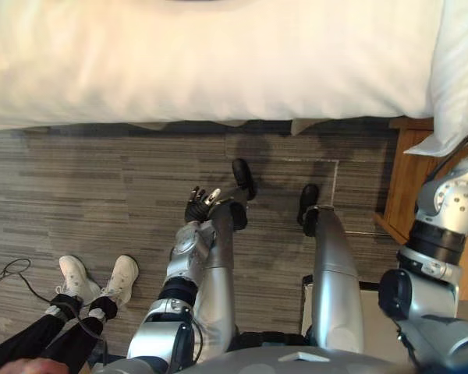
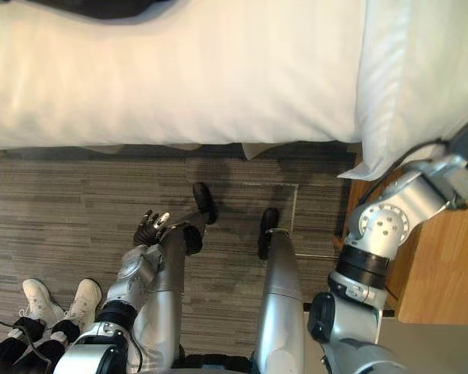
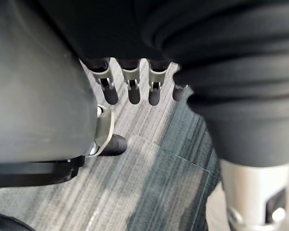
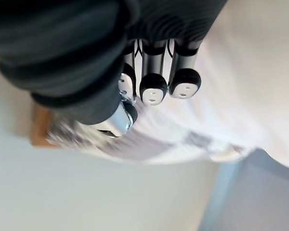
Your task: Tidy the bed and pick cloth on bed and put in laundry
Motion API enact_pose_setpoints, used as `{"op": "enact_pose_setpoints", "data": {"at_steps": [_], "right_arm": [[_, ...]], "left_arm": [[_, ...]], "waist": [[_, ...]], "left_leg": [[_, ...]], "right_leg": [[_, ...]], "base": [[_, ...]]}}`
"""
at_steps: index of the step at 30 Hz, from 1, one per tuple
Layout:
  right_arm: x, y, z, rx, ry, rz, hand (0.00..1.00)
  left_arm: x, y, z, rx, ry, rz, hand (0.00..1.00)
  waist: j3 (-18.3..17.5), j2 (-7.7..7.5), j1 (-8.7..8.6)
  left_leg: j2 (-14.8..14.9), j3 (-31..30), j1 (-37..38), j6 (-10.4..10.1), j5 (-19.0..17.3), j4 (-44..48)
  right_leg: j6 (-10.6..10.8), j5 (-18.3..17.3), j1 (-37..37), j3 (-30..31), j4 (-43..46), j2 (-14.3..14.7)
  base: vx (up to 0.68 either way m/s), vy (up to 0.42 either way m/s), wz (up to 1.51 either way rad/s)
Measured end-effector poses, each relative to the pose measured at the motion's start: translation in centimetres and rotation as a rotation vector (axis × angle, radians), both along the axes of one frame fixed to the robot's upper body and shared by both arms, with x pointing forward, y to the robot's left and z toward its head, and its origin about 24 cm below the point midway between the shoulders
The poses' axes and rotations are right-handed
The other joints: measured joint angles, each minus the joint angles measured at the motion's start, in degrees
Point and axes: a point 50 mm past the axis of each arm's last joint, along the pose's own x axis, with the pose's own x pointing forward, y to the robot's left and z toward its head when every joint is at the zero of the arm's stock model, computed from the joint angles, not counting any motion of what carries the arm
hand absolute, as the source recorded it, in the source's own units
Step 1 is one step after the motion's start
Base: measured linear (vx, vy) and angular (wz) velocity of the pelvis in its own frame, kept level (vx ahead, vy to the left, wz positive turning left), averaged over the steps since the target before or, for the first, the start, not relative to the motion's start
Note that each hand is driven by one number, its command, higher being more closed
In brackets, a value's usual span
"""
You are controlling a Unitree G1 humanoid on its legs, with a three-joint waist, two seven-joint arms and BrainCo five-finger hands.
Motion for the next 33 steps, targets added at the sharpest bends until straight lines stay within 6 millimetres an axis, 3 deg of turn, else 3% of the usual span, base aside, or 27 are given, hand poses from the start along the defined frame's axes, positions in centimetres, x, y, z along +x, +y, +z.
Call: {"op": "enact_pose_setpoints", "data": {"at_steps": [7,8,12,18,20,23,25,29,33], "right_arm": [[0.6,-0.6,-9.3,0.125,0.302,0.091,1.0],[0.5,-0.5,-10.8,0.111,0.355,0.107,0.0],[0.1,0.4,-13.9,0.06,0.535,0.135,0.0],[-2.4,3.4,-21.0,-0.305,1.144,0.224,0.0],[-5.2,5.4,-25.0,-0.42,1.383,0.295,0.0],[-8.7,7.6,-29.1,-0.518,1.613,0.414,0.0],[-12.2,8.9,-32.3,-0.578,1.796,0.536,0.0],[-15.4,10.7,-35.3,-0.78,2.001,0.753,0.0],[-17.0,11.6,-36.3,-0.868,2.051,0.906,0.0]], "left_arm": [[0.0,-1.0,-0.5,-0.088,0.025,-0.01,0.0],[-0.1,-1.3,-0.7,-0.114,0.028,-0.011,0.0],[-0.5,-1.6,-1.4,-0.142,0.055,-0.022,0.0],[-3.3,-0.9,-4.0,-0.156,0.174,-0.026,0.0],[-5.3,-0.5,-5.5,-0.15,0.239,-0.046,0.0],[-7.6,0.0,-7.0,-0.122,0.318,-0.077,0.0],[-10.0,0.6,-8.5,-0.107,0.398,-0.096,0.0],[-13.9,1.8,-10.4,-0.094,0.518,-0.086,0.0],[-16.3,2.2,-11.3,-0.072,0.575,-0.093,0.0]], "waist": [[-0.1,0.06,-1.55],[-0.19,0.07,-1.62],[-0.4,-0.18,-1.75],[-5.77,-1.7,-1.77],[-9.63,-3.08,-1.72],[-13.73,-4.61,-1.65],[-17.53,-5.25,-1.81],[-20.12,-4.75,-3.41],[-20.86,-3.95,-3.98]], "left_leg": [[0.2,2.03,4.87,0.39,0.28,-2.45],[0.38,2.48,6.37,0.29,0.2,-2.73],[0.89,2.81,10.71,-0.21,-0.68,-2.93],[1.16,4.11,20.7,-1.18,-3.09,-4.87],[0.85,4.22,25.23,-1.61,-3.63,-6.81],[0.17,4.9,30.35,-2.32,-3.74,-10.32],[-1.6,4.62,35.33,-2.53,-2.25,-14.87],[-5.12,3.9,43.68,-3.21,0.81,-23.35],[-6.0,2.35,46.84,-3.54,0.89,-23.93]], "right_leg": [[0.72,2.12,4.8,0.87,-4.82,0.65],[0.81,2.37,6.51,0.89,-5.8,0.83],[0.78,2.57,11.41,0.86,-7.64,1.37],[0.82,2.66,22.34,0.71,-12.35,1.77],[1.24,2.9,27.84,0.04,-15.82,1.8],[1.64,3.76,34.15,-1.16,-21.08,1.63],[2.75,5.2,40.03,-2.49,-26.41,1.06],[4.45,7.74,48.72,-4.9,-33.81,-0.17],[5.22,8.43,53.05,-6.93,-34.99,-0.69]], "base": [[0.07,0.002,-0.17],[0.06,-0.002,-0.11],[0.04,-0.002,-0.14],[0.06,0.01,-0.15],[0.12,0.015,-0.02],[0.19,0.008,0.08],[0.24,0.009,0.11],[0.16,0.024,0.15],[0.07,0.019,0.16]]}}
